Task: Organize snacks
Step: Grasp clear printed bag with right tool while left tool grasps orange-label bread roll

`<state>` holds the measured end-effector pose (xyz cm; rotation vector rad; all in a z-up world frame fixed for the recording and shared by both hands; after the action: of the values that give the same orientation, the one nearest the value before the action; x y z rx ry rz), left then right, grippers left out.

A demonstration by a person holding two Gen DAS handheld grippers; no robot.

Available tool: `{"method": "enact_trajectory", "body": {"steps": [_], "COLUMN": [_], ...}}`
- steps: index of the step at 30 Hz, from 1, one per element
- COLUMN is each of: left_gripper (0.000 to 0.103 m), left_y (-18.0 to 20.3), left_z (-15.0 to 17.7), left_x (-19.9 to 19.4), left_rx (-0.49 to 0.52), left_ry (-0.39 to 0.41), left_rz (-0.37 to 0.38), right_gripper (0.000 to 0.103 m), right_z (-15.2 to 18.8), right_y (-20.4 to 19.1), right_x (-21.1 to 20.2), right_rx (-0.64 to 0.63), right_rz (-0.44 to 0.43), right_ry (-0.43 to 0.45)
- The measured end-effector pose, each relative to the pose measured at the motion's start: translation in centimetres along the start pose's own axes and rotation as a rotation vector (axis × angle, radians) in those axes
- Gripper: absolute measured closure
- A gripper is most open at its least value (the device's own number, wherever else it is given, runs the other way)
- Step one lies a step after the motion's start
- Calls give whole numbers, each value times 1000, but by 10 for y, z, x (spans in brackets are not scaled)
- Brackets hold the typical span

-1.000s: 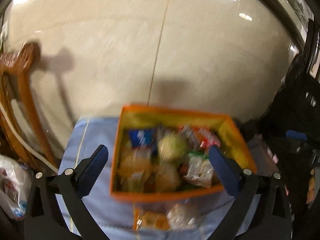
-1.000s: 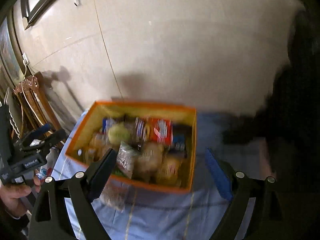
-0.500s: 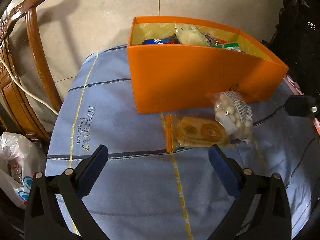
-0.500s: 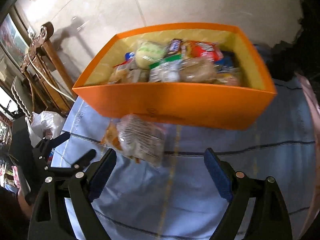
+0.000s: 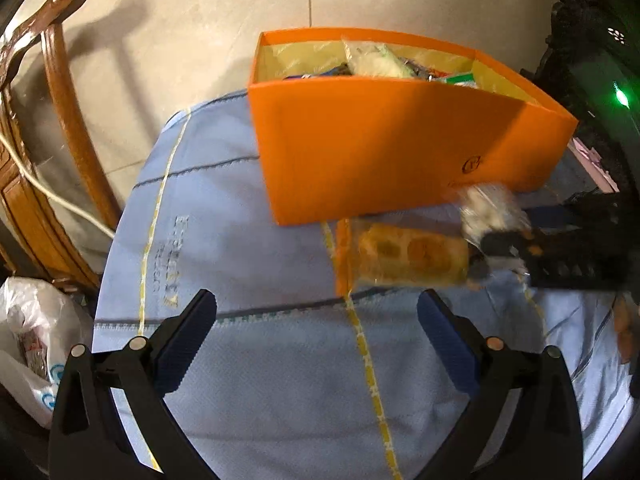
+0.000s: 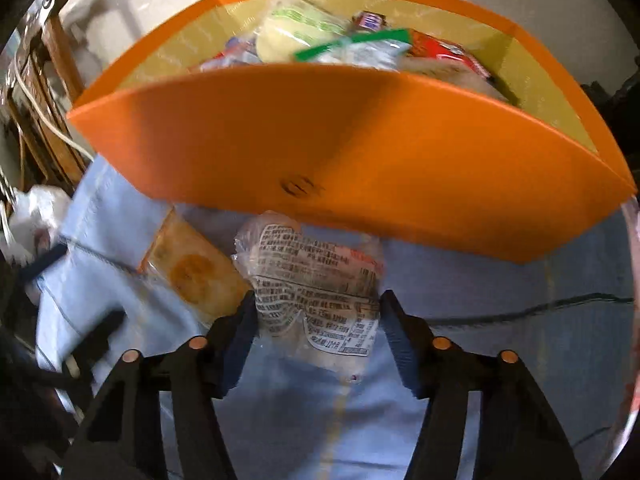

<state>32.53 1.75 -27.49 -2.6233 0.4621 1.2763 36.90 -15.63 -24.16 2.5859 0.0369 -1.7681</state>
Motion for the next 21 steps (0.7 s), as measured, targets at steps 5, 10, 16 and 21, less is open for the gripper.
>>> {"method": "enact_trajectory", "body": {"steps": [5,10,16,21], "left_gripper": [5,4,4,4], "left_y": [23,60,69,59], "left_z": [-17,-29,-27,-16], "left_x": [6,23,50,64], "left_rx": [37,121,165,102], "left_ry": [34,38,-17,-53], "left_rz": [30,46,5,17], "right_gripper": [42,33,31,30], "right_z": [19,26,31,30], "right_y": [30,51,53,44], "right_x": [-11,-16,-19,-11], "right_rx": [-27,4,6,-14], "right_rz": [34,24,12,11], "right_ry": [-17,-14,3,-1]}}
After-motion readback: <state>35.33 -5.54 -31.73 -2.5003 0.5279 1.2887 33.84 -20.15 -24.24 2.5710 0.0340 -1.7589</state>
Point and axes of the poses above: each gripper's, at about its wrist camera, not at the fingertips, and x roughly the way its jaws point, y to its right, z to its underside, the point moved 7 cm from there along x, roughly the way its jaws point, and after that the axes turned 2 degrees about -y, right-handed, at the moved point
